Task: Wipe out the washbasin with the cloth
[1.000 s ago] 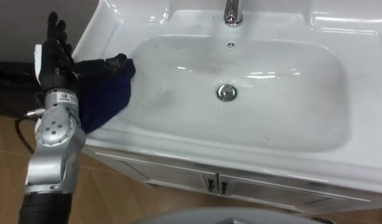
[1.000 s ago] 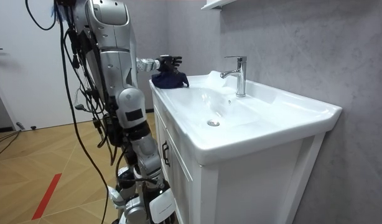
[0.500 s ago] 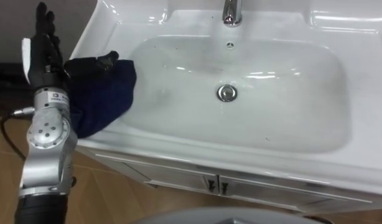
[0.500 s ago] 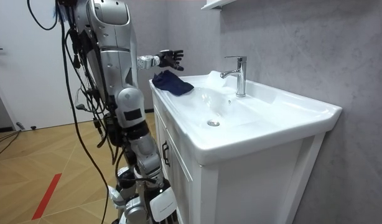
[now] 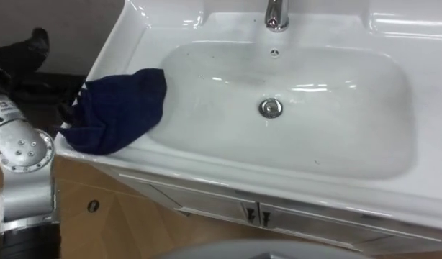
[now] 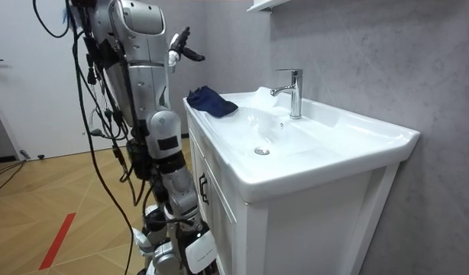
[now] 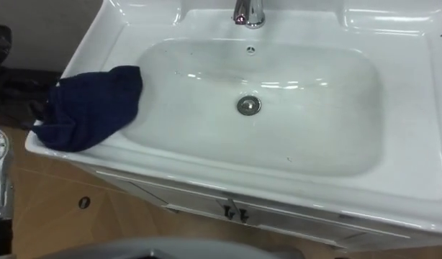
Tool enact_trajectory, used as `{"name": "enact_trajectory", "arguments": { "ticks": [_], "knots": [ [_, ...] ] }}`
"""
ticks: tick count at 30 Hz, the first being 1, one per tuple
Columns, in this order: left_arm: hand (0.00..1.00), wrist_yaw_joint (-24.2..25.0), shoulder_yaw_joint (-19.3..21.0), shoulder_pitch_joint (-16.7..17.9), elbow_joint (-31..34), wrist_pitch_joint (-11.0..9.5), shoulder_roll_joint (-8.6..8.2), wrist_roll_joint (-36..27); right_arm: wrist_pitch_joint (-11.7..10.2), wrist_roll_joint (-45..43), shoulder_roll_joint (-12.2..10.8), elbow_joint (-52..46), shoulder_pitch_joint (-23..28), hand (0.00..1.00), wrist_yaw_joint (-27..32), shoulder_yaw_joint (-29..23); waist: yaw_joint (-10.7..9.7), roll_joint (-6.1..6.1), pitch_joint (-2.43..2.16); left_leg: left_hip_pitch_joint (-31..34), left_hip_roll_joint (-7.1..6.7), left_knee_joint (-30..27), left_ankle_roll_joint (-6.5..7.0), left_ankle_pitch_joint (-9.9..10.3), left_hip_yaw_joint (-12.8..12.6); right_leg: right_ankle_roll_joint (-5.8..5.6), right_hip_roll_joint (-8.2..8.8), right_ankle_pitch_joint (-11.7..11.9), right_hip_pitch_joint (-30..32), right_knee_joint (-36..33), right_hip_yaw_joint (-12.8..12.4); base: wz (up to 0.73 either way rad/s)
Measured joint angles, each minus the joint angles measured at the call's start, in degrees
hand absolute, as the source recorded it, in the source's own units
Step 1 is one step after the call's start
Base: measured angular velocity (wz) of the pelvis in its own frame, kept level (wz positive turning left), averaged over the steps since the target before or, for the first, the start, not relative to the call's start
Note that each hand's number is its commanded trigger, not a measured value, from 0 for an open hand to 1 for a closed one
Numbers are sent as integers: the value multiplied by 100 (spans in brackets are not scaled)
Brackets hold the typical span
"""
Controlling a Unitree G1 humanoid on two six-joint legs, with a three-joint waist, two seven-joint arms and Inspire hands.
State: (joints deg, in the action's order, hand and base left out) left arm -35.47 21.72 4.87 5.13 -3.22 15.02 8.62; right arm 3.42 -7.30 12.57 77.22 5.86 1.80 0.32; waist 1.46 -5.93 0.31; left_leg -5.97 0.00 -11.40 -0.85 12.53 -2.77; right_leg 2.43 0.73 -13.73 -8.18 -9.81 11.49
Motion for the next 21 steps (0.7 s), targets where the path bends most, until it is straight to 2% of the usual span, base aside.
{"name": "enact_trajectory", "arguments": {
  "ticks": [3,5,8,9,11,12,13,15,18,20,21],
  "knots": [
    [0,-274,356,256,-464,-156,11,-479,41,11,53,-5,-9,0,-26,0,167,3,-44,-1,-24,12,1,-1,52,-7,-7,-4,-12,1,44,5],
    [0,-262,362,460,-839,-93,-2,-861,50,24,68,-54,22,0,-59,2,275,29,-44,-57,-46,21,1,-1,167,-19,10,-11,-87,12,91,5],
    [0,-256,367,797,-1475,19,-48,-1454,150,25,73,-196,90,0,-115,-47,381,127,-70,-44,-77,15,2,0,182,-48,33,-35,-101,19,139,14],
    [0,-251,359,866,-1644,20,-52,-1520,167,23,74,-212,79,0,-121,-43,399,135,-75,-48,-79,15,3,0,191,-52,37,-37,-113,19,150,10],
    [0,-122,307,1047,-2447,92,-84,-1691,272,26,66,-209,90,0,-201,-27,508,196,-86,-38,-103,1,6,2,218,-74,74,-50,-137,16,241,12],
    [0,-73,290,1121,-2552,112,-110,-1762,281,16,66,-216,97,0,-224,-28,520,218,-93,-18,-112,-1,7,3,256,-79,83,-54,-130,19,264,21],
    [0,22,277,1280,-2749,124,-195,-1836,317,-25,67,-217,99,0,-264,-43,521,284,-94,25,-136,-15,11,5,326,-94,111,-67,-109,17,290,22],
    [0,162,201,1498,-3380,152,-334,-1872,413,-111,73,-223,100,0,-338,-51,531,327,-59,33,-162,-33,15,5,338,-113,121,-76,-114,4,298,14],
    [0,325,65,1551,-4149,191,-346,-1925,419,-179,73,-229,87,0,-381,-51,538,360,-43,50,-159,-47,91,34,340,-131,145,-86,-104,8,309,6],
    [0,578,-68,1542,-4982,209,-360,-1905,414,-205,76,-238,50,0,-401,-65,520,356,-41,72,-163,-44,126,46,347,-148,161,-86,-105,-7,357,2],
    [0,647,-83,1547,-5130,230,-375,-1903,415,-204,77,-237,49,0,-422,-80,510,357,-40,69,-165,-48,137,53,352,-153,167,-84,-120,-8,376,7]
  ]
}}
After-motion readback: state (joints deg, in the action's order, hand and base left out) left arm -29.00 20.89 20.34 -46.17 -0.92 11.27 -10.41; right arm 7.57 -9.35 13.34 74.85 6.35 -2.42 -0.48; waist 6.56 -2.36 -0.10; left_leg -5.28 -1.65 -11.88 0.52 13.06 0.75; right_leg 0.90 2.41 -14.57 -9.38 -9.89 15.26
